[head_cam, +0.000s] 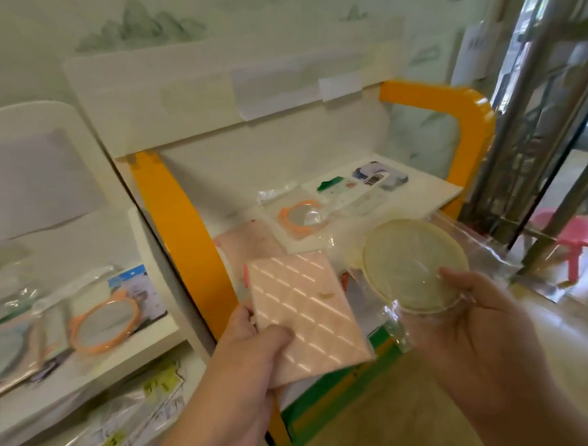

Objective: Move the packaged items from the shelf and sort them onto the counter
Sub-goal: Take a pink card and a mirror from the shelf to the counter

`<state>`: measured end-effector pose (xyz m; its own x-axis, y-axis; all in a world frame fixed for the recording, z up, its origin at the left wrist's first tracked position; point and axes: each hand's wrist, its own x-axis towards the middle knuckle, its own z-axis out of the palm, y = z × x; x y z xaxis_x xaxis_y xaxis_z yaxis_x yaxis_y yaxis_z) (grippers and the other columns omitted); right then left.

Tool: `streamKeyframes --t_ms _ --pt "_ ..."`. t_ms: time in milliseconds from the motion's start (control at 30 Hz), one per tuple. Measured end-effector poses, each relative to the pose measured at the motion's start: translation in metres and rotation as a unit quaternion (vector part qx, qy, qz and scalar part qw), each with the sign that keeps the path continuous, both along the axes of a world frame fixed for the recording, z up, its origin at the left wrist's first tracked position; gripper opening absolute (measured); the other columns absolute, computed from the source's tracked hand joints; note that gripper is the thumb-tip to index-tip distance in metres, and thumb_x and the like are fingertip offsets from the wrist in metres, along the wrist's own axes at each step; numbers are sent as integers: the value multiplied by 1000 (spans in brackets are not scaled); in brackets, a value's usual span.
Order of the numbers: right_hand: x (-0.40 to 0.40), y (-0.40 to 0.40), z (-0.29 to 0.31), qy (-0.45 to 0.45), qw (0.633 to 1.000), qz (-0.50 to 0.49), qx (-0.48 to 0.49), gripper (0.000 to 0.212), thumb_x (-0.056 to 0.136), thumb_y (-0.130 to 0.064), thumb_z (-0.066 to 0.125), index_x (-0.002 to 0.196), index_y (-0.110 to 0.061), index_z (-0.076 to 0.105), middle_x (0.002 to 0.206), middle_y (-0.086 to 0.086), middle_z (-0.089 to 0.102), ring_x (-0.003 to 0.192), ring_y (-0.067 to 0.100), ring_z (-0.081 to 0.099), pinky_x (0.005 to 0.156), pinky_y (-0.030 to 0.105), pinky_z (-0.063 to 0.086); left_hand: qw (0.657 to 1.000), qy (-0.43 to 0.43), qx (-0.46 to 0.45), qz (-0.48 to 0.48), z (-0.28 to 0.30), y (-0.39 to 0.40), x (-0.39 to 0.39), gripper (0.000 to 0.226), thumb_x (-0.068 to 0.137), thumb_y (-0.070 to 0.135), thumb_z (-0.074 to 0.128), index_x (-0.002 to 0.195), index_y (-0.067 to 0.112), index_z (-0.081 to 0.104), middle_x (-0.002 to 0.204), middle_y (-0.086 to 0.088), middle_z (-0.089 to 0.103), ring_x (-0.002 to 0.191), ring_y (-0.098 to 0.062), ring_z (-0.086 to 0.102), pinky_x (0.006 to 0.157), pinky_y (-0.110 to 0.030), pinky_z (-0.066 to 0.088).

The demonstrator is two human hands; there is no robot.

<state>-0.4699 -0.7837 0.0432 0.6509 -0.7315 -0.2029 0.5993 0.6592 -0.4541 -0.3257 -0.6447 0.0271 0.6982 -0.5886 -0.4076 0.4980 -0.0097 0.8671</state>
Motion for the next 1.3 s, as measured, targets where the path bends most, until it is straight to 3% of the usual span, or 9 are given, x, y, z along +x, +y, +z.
streamKeyframes --t_ms 133,267,467,533,600,733,833,967,1300 --pt "16 -44 -11 12 1000 -7 4 42 96 -13 41 135 -8 53 125 18 68 109 32 69 75 45 60 1000 8 -5 12 -10 -49 15 42 88 -8 52 110 27 61 91 -1 78 87 -26 72 61 -34 55" --pt "44 -92 -22 24 1000 0 2 46 94 -12 41 139 -7 48 131 20 63 119 37 62 102 50 45 999 12 -3 34 -23 -89 39 42 89 -4 54 116 27 60 100 -4 77 93 -30 72 75 -45 59" --pt "91 -145 -19 93 993 -23 -72 30 86 -22 60 116 -19 65 115 14 72 103 23 72 97 41 52 996 10 -15 83 -29 -132 75 41 92 -4 51 115 28 62 91 -2 78 76 -26 74 50 -34 56" --pt "106 -155 -20 268 939 -32 -214 15 90 -41 62 97 -29 67 109 3 71 93 -1 69 85 19 55 994 24 -25 104 -30 -141 84 40 92 -5 49 113 26 63 86 -4 78 67 -25 75 46 -35 55" --pt "120 -169 -30 341 892 -55 -291 9 99 -25 53 103 -22 61 100 -7 64 86 -16 62 75 5 47 991 35 -30 123 -33 -147 90 39 91 -5 49 110 24 65 87 -7 77 70 -31 73 44 -35 53" --pt "153 -194 -35 377 802 17 -463 21 100 -20 48 113 -32 60 77 -19 60 69 3 56 61 16 45 986 18 -9 163 -42 -155 104 41 89 -7 50 111 23 66 85 -6 77 82 -31 70 61 -37 53" --pt "180 -216 -43 415 588 64 -692 54 100 -12 46 143 -43 37 120 -32 44 110 -6 46 92 19 42 982 1 -3 191 -47 -158 112 41 89 -10 48 112 19 65 88 -8 77 76 -24 68 60 -31 51" --pt "217 -237 -59 392 342 55 -852 78 81 -4 69 149 -21 35 152 -6 41 139 12 37 112 29 22 972 -19 10 235 -43 -163 118 43 88 -13 44 112 16 66 89 -8 77 82 -28 67 72 -36 50" --pt "258 -268 -96 291 197 227 -908 59 88 -47 37 145 -30 34 149 -5 38 139 21 34 116 37 29 941 -23 87 327 -45 -172 128 44 89 -4 46 117 24 64 102 -6 74 91 -25 67 68 -32 50"
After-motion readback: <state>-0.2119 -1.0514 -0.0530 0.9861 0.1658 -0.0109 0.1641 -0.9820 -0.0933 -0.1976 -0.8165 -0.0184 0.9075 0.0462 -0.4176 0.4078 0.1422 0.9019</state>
